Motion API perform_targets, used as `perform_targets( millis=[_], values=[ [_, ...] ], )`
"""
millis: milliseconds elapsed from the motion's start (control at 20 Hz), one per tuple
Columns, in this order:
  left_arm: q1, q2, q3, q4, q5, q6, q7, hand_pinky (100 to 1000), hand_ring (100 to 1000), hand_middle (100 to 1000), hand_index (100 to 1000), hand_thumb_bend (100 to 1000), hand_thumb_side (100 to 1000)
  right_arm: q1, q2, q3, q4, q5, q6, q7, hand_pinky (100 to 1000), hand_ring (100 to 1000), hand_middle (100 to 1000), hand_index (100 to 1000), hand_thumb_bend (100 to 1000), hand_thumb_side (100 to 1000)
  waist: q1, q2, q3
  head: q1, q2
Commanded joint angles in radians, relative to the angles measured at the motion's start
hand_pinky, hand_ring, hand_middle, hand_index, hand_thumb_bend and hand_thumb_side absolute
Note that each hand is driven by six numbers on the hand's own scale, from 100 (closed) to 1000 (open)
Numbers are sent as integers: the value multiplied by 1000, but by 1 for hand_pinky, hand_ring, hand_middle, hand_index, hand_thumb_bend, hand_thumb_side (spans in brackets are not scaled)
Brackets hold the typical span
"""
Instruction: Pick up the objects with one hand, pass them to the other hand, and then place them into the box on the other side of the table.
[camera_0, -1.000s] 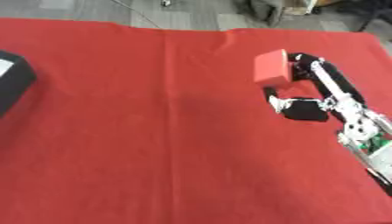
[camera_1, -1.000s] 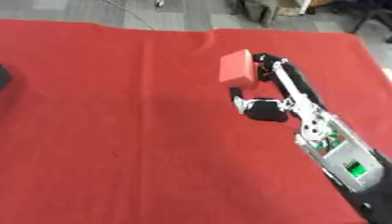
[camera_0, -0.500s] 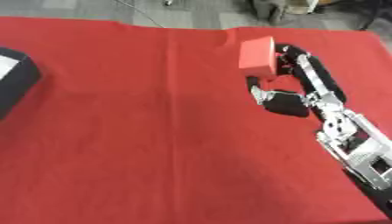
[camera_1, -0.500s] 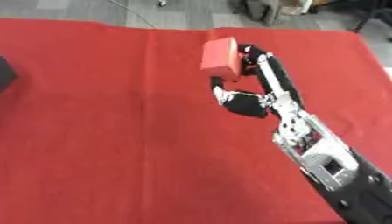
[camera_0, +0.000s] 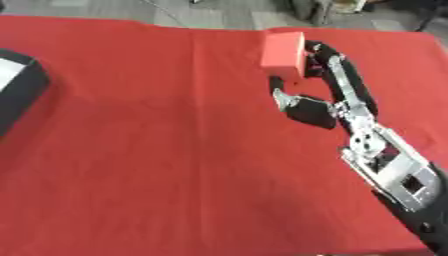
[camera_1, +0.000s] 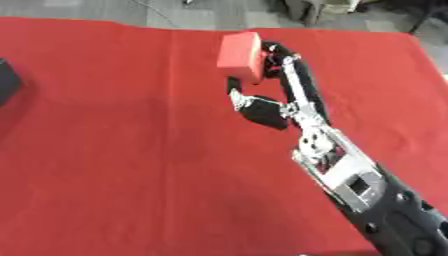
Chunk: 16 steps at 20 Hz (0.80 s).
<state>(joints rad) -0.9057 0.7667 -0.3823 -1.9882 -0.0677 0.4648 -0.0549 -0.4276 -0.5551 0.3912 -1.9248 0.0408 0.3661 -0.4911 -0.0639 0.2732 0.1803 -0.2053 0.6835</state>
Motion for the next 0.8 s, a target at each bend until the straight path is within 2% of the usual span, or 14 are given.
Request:
perform_targets(
  millis=[50,300,350,450,600,800],
  values=[
    [-42,4,-27,-12,-42,39,-72,731,708,785,816,100,635,-23,1,21,7,6,-7,-25,734,776,371,532,100,100,7,-22,6,-16,2],
    [-86,-15,-91,-11,-118,124,-215,752,734,798,837,100,631,-42,18,48,20,-4,-18,-47,728,778,369,531,100,100,8,-22,16,-33,7],
    [-96,-19,-103,-9,-138,142,-246,758,741,800,841,100,598,-46,22,52,22,-8,-20,-53,727,779,370,531,100,100,8,-22,17,-34,8],
    [-117,-33,-133,5,-182,170,-319,768,759,812,850,100,660,-52,26,59,25,-13,-24,-64,727,779,370,531,100,100,10,-21,22,-40,8],
    [-142,-52,-166,28,-256,178,-432,779,772,819,855,100,652,-52,30,76,38,-4,-35,-69,727,779,370,532,100,100,12,-22,31,-46,13],
    [-161,-76,-206,70,-324,182,-528,785,781,820,862,100,668,-57,41,90,50,-6,-55,-77,724,780,370,531,100,100,15,-27,35,-44,19]
  ],
)
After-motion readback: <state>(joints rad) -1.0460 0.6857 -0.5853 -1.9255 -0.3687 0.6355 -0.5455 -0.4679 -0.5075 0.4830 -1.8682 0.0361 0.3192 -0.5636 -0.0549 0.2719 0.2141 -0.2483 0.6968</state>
